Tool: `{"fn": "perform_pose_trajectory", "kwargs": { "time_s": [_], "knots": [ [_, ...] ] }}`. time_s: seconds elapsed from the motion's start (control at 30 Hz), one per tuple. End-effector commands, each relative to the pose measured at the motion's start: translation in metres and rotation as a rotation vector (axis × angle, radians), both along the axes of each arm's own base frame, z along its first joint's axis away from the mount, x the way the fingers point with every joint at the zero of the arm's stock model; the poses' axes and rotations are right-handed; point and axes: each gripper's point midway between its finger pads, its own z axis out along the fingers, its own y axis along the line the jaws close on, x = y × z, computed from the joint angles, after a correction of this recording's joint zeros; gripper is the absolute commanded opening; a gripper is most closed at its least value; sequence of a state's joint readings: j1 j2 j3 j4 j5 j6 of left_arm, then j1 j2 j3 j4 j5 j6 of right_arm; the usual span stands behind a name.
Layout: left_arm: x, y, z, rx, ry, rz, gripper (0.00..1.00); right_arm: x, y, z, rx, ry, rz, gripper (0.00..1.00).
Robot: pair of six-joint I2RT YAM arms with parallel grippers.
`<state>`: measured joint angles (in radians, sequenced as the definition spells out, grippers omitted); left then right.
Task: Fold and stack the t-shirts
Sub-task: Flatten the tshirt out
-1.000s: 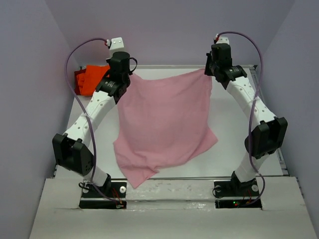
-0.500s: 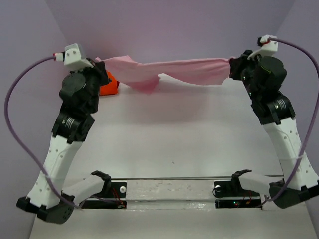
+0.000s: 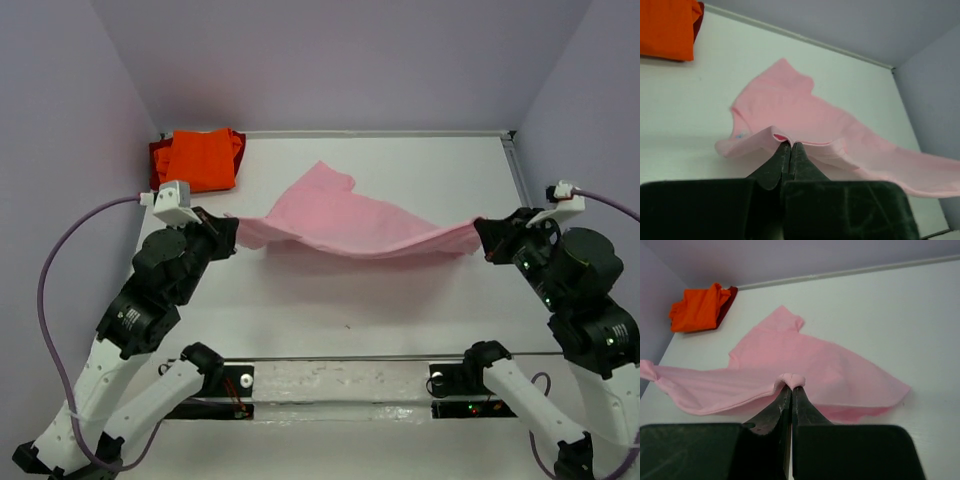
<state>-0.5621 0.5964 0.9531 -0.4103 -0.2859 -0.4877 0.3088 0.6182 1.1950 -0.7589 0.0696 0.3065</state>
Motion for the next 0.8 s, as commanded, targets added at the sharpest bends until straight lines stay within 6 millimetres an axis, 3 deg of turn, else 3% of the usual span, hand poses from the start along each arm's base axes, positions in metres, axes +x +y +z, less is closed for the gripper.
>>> {"fn": "perform_pose_trajectory", "kwargs": {
  "time_s": [0.0,0.03,0.07,0.1,0.13,0.17,0.2,0.27,0.3,0.4,0.43,0.5,0.57,0.67,0.7,0.73,0.77],
  "knots": [
    [-0.013,-0.011,0.098,-0.130,-0.134,-0.081,0.00,-0.018,-0.004,0.052,0.020,-0.091,0.014,0.00],
    [-0.013,-0.013,0.114,-0.138,-0.152,-0.093,0.00,-0.019,-0.004,0.062,0.023,-0.107,0.014,0.00],
    [-0.022,-0.007,0.151,-0.155,-0.212,-0.098,0.00,-0.019,-0.004,0.073,0.029,-0.126,0.014,0.00],
    [-0.022,-0.006,0.165,-0.151,-0.231,-0.095,0.00,-0.016,-0.002,0.093,0.037,-0.154,0.018,0.00],
    [-0.010,-0.011,0.172,-0.123,-0.216,-0.084,0.00,-0.012,-0.002,0.102,0.034,-0.161,0.014,0.00],
    [-0.017,-0.001,0.203,-0.118,-0.271,-0.066,0.00,-0.009,0.000,0.112,0.035,-0.172,0.020,0.00],
    [0.000,-0.009,0.204,-0.083,-0.247,-0.056,0.00,0.002,0.002,0.128,0.028,-0.187,0.017,0.00],
    [0.003,-0.006,0.236,-0.074,-0.292,-0.042,0.00,0.016,0.002,0.142,0.021,-0.202,-0.006,0.00],
    [0.012,-0.007,0.236,-0.040,-0.282,-0.022,0.00,0.025,0.000,0.148,0.007,-0.206,-0.029,0.00],
    [0.066,-0.026,0.211,0.015,-0.210,0.045,0.00,0.076,-0.006,0.148,-0.041,-0.182,-0.139,0.00],
    [0.078,-0.032,0.201,0.026,-0.198,0.044,0.00,0.090,-0.005,0.141,-0.051,-0.164,-0.156,0.00],
    [0.117,-0.040,0.161,0.048,-0.148,0.072,0.00,0.129,-0.002,0.110,-0.087,-0.095,-0.205,0.00],
    [0.153,-0.037,0.116,0.072,-0.092,0.100,0.00,0.169,0.002,0.063,-0.132,-0.009,-0.253,0.00],
    [0.198,-0.037,0.050,0.119,0.011,0.123,0.00,0.208,0.000,0.013,-0.171,0.044,-0.329,0.00],
    [0.213,-0.034,0.032,0.127,0.020,0.122,0.00,0.227,-0.003,-0.038,-0.220,0.138,-0.357,0.00],
    [0.231,-0.035,0.000,0.149,0.076,0.140,0.00,0.238,-0.002,-0.054,-0.228,0.151,-0.375,0.00],
    [0.244,-0.035,-0.014,0.162,0.071,0.146,0.00,0.248,-0.007,-0.075,-0.253,0.182,-0.401,0.00]
  ]
}}
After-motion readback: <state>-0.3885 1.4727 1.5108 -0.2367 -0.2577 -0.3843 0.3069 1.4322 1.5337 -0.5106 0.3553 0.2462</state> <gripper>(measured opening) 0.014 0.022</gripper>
